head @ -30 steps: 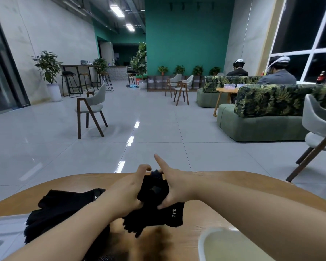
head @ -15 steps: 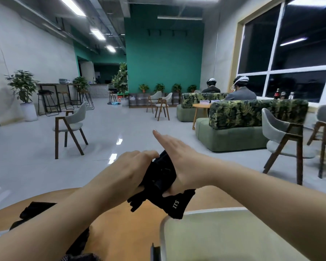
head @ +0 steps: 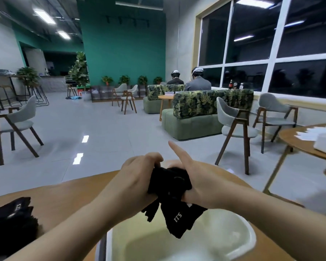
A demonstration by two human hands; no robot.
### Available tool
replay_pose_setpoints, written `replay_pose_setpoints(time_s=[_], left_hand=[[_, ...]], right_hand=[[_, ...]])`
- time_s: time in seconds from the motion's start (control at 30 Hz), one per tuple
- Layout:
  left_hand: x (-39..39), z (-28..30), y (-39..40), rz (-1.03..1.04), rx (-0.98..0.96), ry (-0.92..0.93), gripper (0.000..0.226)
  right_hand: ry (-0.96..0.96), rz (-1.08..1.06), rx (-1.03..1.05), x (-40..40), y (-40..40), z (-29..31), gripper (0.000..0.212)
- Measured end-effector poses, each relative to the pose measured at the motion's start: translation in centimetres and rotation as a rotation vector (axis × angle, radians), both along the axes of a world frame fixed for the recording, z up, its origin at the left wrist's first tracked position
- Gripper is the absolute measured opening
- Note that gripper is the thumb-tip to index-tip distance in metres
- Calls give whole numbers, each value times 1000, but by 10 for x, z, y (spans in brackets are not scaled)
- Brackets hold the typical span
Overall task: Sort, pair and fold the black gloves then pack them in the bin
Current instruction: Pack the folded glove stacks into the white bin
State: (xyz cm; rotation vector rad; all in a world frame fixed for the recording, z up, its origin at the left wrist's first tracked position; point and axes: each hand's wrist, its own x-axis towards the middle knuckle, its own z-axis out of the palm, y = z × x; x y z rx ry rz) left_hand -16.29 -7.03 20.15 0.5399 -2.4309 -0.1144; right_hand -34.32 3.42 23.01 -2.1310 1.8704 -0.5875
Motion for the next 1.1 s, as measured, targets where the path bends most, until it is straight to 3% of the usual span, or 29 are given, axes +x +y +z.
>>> replay_pose_setpoints(time_s=[0.13, 0.27, 0.4, 0.53, 0.63, 0.87, 0.93, 1.03, 1.1], left_hand=[[-12, -15, 7, -127, 365, -55, 76], [-21, -30, 8, -130, 763, -121, 89], [-29, -36, 14, -116, 892, -125, 78], [-36, -44, 9, -101, 1051, -43, 85], [-41, -50, 3, -104, 1058, -101, 91], [-57, -61, -6, -133, 856, -333, 72], [-65, -64, -3, -145, 786, -416, 73], [-74, -71, 0, -161, 719, -528, 76], [-78, -77, 2, -157, 725, -577, 78]], right_hand=[[-24, -86, 1, -7, 31, -19, 94], [-188, -62, 15, -20, 33, -61, 94], [-190, -2, -59, -26, 37, -82, 84], [-216, 133, -141, -26, 36, -82, 56], [-283, 160, -56, -28, 32, -87, 44], [-91, 123, -25, -37, 25, -111, 45], [-157, 135, 180, -35, 26, -109, 45], [-56, 10, 435, -35, 23, -104, 47], [47, 7, 492, -33, 20, -105, 46]])
